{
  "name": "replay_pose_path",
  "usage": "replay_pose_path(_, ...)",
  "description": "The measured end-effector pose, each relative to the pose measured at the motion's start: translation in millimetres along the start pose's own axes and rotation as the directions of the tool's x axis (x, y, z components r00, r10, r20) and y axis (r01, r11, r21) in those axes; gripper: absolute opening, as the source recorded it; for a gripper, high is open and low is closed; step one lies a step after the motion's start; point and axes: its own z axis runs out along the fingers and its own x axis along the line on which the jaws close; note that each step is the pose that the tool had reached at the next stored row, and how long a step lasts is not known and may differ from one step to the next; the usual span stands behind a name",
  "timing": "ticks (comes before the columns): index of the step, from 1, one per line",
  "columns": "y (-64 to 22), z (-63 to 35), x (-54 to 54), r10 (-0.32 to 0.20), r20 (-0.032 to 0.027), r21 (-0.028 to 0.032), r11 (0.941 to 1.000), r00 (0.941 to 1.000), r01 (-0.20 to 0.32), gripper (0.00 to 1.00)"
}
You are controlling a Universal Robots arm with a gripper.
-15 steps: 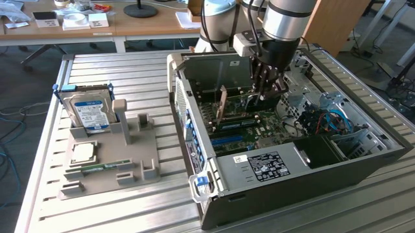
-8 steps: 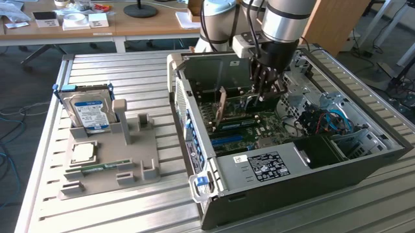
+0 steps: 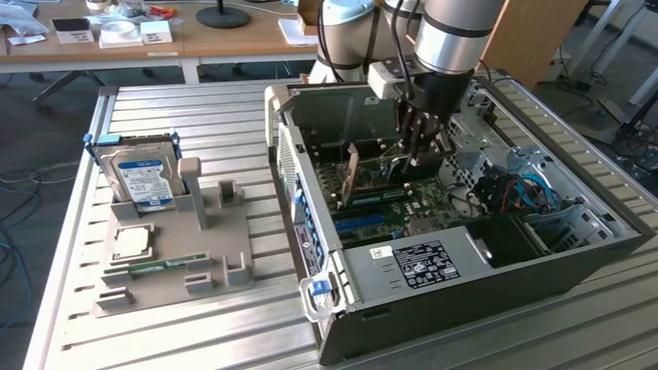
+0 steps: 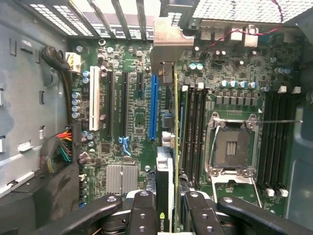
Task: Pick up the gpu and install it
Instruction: 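Insert the gpu into the slot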
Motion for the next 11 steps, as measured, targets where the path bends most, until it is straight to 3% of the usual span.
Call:
replay_pose_path(6,2.4,1.2,3.8,-0.007,0.0003,-0.0001,1.0,1.0,0.007,0.27)
replay_pose_path(9,10.1,2.2,5.6,-0.01,0.0003,-0.0002,0.9999,0.9999,0.01,0.27)
replay_pose_path(11,11.8,5.2,5.7,0.01,-0.0044,0.0,1.0,0.9999,-0.01,0.27)
